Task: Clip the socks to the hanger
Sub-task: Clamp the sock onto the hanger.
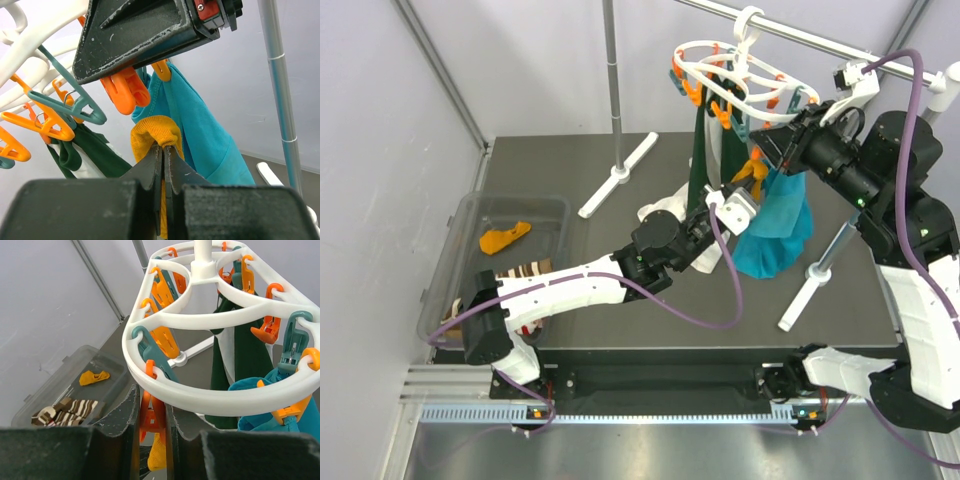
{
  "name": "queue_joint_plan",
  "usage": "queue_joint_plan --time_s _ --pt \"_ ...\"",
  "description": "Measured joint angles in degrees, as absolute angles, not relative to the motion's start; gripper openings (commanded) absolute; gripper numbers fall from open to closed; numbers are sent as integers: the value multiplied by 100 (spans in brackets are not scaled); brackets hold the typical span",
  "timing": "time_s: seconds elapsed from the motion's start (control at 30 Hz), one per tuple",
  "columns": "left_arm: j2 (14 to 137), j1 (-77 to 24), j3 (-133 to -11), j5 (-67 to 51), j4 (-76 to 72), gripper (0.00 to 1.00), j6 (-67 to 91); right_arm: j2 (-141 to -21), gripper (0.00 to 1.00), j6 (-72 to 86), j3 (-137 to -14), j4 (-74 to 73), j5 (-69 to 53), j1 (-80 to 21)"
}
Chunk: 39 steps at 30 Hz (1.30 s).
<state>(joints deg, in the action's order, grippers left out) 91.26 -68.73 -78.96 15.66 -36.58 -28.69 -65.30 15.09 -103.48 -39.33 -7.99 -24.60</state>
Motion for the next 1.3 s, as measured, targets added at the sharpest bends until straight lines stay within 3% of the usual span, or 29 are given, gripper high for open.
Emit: queue_joint_plan --time_s 0.73,0.77,0.8,0.9,1.13,1.2,1.23,1.3 --pt "9124 -6873 -8095 1527 -3948 0 -2915 -6525 1 1505 -10348 -3900 -808 -2460" --pt "9124 -6873 -8097 1527 -3946 0 -2917 -6523 5 1505 -10348 -3900 -808 -2460" --pt "9124 -6873 -8101 1525 -3946 0 -2917 -6523 15 1505 -10348 -3900 -808 -2460" --pt "9124 -6873 -8138 1522 -3931 0 -2917 -6519 26 1507 -10348 -3881 -814 -2460" --pt "9126 -6877 -8167 1529 -3938 2 -2899 -6434 39 1507 -10348 -3868 -851 -2460" --pt "9126 -6877 -8173 1568 -3948 11 -2875 -6414 50 1509 -10348 -3894 -849 -2460" --pt "9126 -6877 -8178 1603 -3959 24 -2856 -6410 54 1516 -10348 -3900 -847 -2460" --pt "9126 -6877 -8178 1662 -3990 39 -2825 -6399 65 1500 -10348 -3903 -843 -2460"
